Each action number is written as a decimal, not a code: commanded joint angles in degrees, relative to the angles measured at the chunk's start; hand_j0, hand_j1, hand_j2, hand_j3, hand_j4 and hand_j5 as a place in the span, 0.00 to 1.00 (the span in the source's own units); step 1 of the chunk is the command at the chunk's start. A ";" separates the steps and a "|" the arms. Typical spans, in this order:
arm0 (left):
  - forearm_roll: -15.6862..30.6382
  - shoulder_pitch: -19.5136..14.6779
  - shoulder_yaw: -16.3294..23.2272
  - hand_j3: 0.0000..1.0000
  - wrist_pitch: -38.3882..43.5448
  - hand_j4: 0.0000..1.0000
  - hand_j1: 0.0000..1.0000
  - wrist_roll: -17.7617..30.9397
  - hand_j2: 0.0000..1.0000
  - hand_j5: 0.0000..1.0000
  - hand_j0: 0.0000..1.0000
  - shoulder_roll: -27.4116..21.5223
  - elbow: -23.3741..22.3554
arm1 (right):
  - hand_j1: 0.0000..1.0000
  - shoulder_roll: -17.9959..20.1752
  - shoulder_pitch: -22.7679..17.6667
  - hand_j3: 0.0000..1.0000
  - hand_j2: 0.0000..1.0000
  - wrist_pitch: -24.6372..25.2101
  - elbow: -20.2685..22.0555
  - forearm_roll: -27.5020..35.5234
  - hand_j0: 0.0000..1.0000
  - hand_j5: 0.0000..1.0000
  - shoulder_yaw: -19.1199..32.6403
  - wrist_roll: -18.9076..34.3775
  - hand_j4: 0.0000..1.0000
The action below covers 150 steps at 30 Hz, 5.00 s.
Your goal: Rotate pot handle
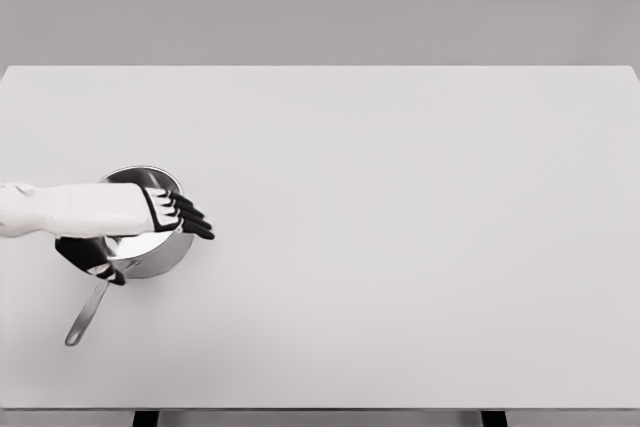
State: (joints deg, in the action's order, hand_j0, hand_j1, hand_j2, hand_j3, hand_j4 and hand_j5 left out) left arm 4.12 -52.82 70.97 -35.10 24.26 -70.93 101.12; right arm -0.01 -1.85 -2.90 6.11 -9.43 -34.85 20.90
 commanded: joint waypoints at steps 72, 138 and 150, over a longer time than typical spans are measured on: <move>-10.88 -2.64 -3.82 1.00 0.10 1.00 1.00 1.84 1.00 1.00 1.00 0.00 -10.41 | 1.00 0.01 0.00 1.00 1.00 0.00 0.04 0.03 1.00 1.00 0.05 0.02 1.00; -6.23 0.00 -0.92 1.00 0.10 1.00 1.00 -4.05 1.00 1.00 1.00 -3.69 -22.81 | 1.00 0.01 0.00 1.00 1.00 0.00 0.04 0.03 1.00 1.00 -0.04 0.02 1.00; -6.14 -0.35 -2.86 1.00 0.10 1.00 1.00 -4.05 1.00 1.00 1.00 -2.81 -23.78 | 1.00 0.01 0.00 1.00 1.00 0.00 -0.05 0.03 1.00 1.00 -0.04 0.02 1.00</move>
State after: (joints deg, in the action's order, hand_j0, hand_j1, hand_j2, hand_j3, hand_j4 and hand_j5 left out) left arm -2.35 -53.26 68.68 -35.09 20.24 -73.92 77.32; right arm -0.01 -1.85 -2.89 6.10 -9.44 -34.85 20.90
